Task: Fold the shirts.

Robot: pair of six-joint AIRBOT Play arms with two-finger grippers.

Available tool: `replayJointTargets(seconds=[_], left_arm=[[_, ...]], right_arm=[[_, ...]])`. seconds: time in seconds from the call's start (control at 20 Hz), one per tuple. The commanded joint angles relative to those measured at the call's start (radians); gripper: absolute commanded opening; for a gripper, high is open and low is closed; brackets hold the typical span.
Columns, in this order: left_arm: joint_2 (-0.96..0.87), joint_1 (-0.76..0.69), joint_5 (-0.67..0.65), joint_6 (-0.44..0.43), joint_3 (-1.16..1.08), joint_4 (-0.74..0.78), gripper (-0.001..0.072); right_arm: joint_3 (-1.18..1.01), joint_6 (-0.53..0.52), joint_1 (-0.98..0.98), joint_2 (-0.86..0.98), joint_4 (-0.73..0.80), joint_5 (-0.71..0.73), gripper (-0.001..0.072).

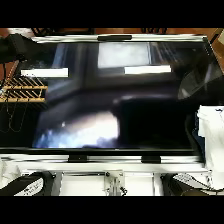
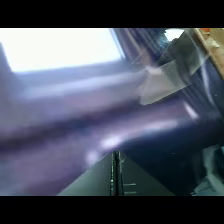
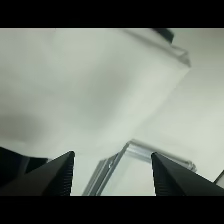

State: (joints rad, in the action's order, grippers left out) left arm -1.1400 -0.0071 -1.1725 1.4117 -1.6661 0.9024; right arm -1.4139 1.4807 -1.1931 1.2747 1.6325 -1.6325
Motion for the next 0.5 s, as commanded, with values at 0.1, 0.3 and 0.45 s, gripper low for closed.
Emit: replayJointTargets(seconds=[0.1,0.3,0.45], left_arm=[[-0.086,-0.084,-0.039,0.003,-0.01,0.394,0.0024],[-0.237,-0.266,-0.288,0.102,-0.034,0.986,0.0065],[-0.297,-0.299,-0.342,0.26,-0.029,0.955,0.067]], right_arm=[[-0.292,-0.108,0.087,-0.017,-0.491,0.355,0.0588],[-0.342,-0.103,0.538,-0.033,-0.443,0.341,0.0588],[-0.232,0.022,0.914,0.008,-0.265,0.122,0.0589]])
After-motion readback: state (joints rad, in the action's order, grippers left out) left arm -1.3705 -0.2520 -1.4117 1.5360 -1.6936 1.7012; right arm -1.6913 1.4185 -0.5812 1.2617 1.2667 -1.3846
